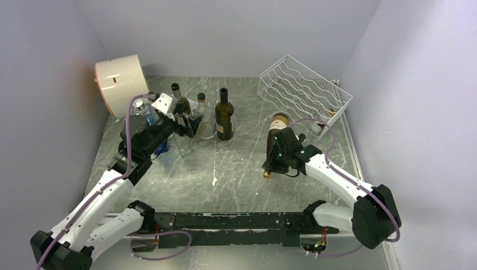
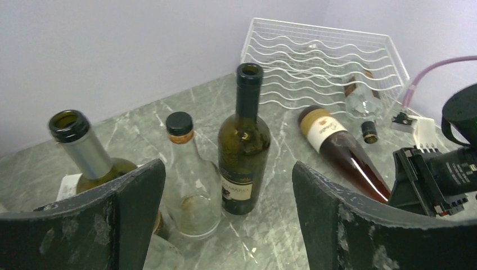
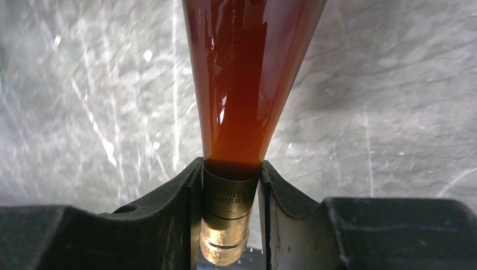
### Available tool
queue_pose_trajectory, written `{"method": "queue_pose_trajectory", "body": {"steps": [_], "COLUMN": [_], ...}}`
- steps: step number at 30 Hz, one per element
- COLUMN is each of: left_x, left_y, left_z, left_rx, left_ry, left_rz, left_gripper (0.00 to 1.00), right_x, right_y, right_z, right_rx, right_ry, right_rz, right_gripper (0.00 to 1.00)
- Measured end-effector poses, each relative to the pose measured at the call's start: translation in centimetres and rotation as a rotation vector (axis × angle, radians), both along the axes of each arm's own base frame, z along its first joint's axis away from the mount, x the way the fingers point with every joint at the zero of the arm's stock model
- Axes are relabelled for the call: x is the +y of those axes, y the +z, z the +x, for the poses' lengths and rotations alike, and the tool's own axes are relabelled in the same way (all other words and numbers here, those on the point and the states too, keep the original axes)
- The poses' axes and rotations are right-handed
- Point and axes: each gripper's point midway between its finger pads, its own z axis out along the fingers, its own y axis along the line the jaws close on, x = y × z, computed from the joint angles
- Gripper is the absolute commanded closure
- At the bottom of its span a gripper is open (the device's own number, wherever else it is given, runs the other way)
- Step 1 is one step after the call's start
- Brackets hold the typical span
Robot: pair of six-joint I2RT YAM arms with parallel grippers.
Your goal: Take the wine bottle off the wine rack
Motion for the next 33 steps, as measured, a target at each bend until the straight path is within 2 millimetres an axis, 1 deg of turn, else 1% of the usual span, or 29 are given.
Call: {"method": "queue_pose_trajectory", "body": {"steps": [5,7,10,12,13,14,17,20,24,26,28,30,32,33], "left_x": [-1.2,-2.1,-4.0,-5.9,-6.9,-8.0,-11.7,-13.9,-16.1,-17.6,-19.3,-21.0,-21.9,-22.1], "left_y": [-0.3,-0.3,-0.4,-0.7,-1.1,-1.7,-3.6,-4.7,-5.9,-6.9,-8.7,-10.7,-12.5,-13.1], "left_z": [-0.7,-1.4,-2.5,-3.5,-4.1,-4.7,-7.4,-9.4,-11.9,-13.2,-14.6,-15.4,-15.8,-15.9], "left_rx": [-0.019,-0.035,-0.042,-0.036,-0.028,-0.019,-0.002,-0.017,-0.100,-0.148,-0.190,-0.229,-0.271,-0.288], "left_ry": [-0.079,-0.131,-0.219,-0.289,-0.322,-0.358,-0.479,-0.546,-0.624,-0.670,-0.724,-0.766,-0.794,-0.803], "left_rz": [-0.011,-0.023,-0.031,-0.027,-0.018,-0.006,0.052,0.103,0.174,0.235,0.329,0.439,0.536,0.569], "left_gripper": [0.15,0.14,0.10,0.08,0.02,0.00,0.01,0.01,0.01,0.01,0.01,0.01,0.01,0.01], "right_x": [1.3,1.9,2.4,2.7,2.8,2.9,2.8,2.4,1.9,1.8,1.7,1.7,1.6,1.6], "right_y": [1.6,2.2,3.0,3.3,3.4,3.5,4.0,4.5,5.2,5.4,5.6,5.8,5.9,5.9], "right_z": [-1.8,-2.5,-3.3,-4.0,-4.4,-4.7,-5.8,-6.7,-7.7,-8.1,-8.6,-9.0,-9.2,-9.4], "right_rx": [0.001,-0.005,-0.009,-0.007,-0.004,-0.001,0.009,0.004,-0.012,-0.014,-0.010,-0.010,-0.011,-0.011], "right_ry": [0.120,0.168,0.233,0.281,0.303,0.324,0.369,0.391,0.406,0.416,0.427,0.439,0.448,0.453], "right_rz": [0.092,0.128,0.167,0.186,0.194,0.200,0.213,0.216,0.220,0.226,0.232,0.241,0.245,0.245], "right_gripper": [1.00,1.00,1.00,1.00,1.00,1.00,1.00,1.00,1.00,1.00,1.00,1.00,1.00,1.00]}}
